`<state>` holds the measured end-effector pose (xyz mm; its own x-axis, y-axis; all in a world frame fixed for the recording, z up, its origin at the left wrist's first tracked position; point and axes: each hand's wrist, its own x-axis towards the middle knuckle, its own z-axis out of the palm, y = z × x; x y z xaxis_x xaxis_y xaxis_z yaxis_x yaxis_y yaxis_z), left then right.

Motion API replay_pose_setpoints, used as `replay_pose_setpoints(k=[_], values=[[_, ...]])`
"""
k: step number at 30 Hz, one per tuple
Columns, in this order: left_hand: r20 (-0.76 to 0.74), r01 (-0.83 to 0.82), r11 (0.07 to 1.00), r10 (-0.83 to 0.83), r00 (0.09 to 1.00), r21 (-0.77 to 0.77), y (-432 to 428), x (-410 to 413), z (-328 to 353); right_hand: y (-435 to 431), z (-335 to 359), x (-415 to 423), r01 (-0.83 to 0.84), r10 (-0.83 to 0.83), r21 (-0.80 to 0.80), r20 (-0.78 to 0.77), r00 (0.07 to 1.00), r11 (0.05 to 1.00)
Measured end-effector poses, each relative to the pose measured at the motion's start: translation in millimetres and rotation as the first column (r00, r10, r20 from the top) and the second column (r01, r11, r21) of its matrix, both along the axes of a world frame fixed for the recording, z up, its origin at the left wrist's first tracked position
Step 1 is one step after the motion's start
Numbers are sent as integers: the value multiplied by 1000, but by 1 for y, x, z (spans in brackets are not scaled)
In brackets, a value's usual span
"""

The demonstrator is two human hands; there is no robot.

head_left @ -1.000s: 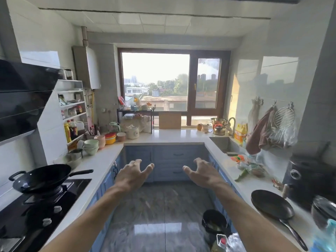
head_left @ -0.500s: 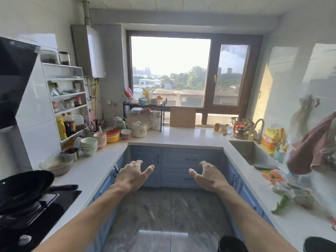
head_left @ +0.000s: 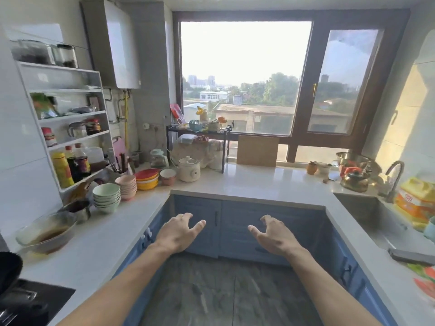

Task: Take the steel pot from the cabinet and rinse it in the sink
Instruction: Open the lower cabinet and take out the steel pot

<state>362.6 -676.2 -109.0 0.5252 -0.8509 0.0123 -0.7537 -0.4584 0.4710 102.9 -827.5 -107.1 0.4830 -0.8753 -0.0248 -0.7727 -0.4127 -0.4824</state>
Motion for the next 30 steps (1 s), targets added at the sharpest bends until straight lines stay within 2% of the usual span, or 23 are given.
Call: replay_pose_setpoints(k=[8, 13, 17, 23, 26, 30], values=[[-72, 36, 996, -30, 997, 79, -174, 104, -43, -150, -36, 89, 79, -75, 172, -31, 997, 982], [-7, 59, 987, -59, 998, 151, -268, 152, -77, -236, -58, 139, 60, -39, 210, -101, 994, 976], [-18, 38, 979, -35, 999, 200, -334, 182, -116, -309, -92, 176, 54, -20, 231, -149, 989, 972], [143, -89, 973, 59, 988, 214, -438, 224, -203, -432, -180, 235, -15, 53, 155, -245, 968, 988], [216, -109, 970, 61, 975, 218, -489, 246, -261, -490, -240, 270, -64, 97, 148, -228, 969, 987], [167, -150, 969, 118, 979, 194, -558, 275, -356, -545, -337, 317, -58, 92, 198, -165, 982, 978]])
